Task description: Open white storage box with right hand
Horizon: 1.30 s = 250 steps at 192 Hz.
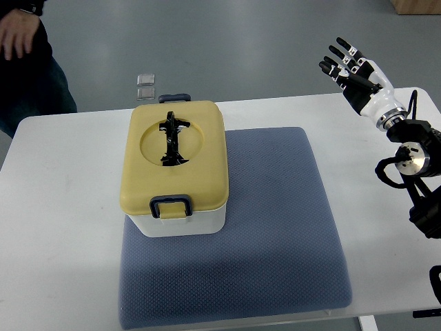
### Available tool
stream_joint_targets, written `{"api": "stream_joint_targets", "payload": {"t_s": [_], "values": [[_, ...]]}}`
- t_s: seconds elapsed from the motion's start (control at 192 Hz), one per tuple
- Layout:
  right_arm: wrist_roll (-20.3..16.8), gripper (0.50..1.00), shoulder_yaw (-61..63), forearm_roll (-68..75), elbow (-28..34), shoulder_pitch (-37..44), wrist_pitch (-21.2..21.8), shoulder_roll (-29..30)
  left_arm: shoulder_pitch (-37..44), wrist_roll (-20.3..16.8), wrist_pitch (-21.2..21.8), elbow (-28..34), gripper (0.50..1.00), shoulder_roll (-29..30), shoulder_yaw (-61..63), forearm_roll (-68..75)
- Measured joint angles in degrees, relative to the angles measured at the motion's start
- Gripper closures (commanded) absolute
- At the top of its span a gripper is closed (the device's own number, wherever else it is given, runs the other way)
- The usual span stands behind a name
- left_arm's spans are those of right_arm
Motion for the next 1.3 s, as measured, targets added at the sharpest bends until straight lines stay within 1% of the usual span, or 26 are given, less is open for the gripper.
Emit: {"api": "stream_joint_targets", "payload": {"t_s": [0.655, 1.3], "values": [[0.0, 0.576, -1.8, -0.3, -0.1, -1.1, 0.0, 0.8, 0.1, 0.0, 0.0, 0.2, 0.5, 0.0, 0.0, 0.0], [0.0, 0.576, -2.4, -0.3, 0.0, -0.9, 0.2, 0.1, 0.1, 0.0, 0.0, 0.1, 0.5, 0.0, 0.0, 0.0]]}}
